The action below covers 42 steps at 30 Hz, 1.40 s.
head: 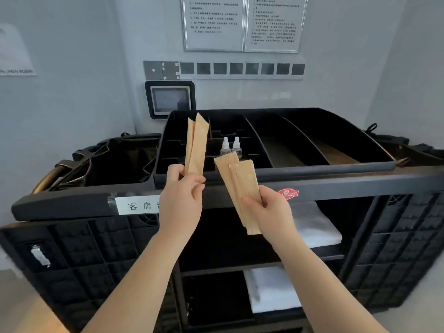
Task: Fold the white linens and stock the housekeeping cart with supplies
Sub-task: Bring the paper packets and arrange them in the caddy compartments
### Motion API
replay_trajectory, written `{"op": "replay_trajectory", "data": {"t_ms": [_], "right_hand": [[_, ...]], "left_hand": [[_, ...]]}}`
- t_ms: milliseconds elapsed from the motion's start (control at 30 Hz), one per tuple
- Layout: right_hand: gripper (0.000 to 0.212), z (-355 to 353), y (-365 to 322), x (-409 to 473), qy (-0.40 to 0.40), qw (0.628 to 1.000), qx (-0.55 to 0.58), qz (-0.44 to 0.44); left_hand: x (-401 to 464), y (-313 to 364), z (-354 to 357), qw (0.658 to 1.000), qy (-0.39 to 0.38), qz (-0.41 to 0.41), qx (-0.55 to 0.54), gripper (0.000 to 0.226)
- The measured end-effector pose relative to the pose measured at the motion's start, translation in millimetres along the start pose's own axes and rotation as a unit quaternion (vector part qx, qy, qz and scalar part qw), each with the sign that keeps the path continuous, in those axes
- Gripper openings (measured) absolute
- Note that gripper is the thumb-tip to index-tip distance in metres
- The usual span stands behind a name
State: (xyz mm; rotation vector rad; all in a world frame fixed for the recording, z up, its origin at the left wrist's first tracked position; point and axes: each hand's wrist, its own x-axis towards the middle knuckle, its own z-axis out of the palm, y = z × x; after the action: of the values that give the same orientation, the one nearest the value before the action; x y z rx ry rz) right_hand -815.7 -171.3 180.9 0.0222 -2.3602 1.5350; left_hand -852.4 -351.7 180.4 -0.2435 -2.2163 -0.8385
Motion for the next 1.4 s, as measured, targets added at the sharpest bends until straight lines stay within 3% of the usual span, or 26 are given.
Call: {"op": "replay_trajectory", "data": {"t_ms": [400, 533, 700, 900, 1133, 1400], "right_hand": [[0.011, 27, -29, 200, 0.005, 0.981, -0.141, -0.132], [0.024, 52, -15, 259, -0.043, 0.968, -0.204, -0.140], [0.016, 91, -6, 314, -0.137, 0.939, -0.276, -0.155], [0.014, 136, 5, 342, -0.201, 0.889, -0.362, -0.194], [0.028, 165, 8, 349, -0.204, 0.841, -0.451, -0.219], [0.018, 179, 9, 355, -0.252, 0.837, -0.450, -0.183]], "left_hand": [[149, -80, 38, 0.993, -0.003, 0.008, 0.117, 0.013], [183, -106, 62, 0.991, 0.005, -0.010, 0.132, 0.012], [215, -137, 79, 0.988, 0.014, -0.031, 0.152, 0.011], [237, -165, 79, 0.986, 0.025, -0.046, 0.158, 0.010], [248, -168, 86, 0.992, 0.013, -0.013, 0.127, 0.010], [241, -174, 92, 0.995, -0.005, -0.017, 0.096, 0.011]]}}
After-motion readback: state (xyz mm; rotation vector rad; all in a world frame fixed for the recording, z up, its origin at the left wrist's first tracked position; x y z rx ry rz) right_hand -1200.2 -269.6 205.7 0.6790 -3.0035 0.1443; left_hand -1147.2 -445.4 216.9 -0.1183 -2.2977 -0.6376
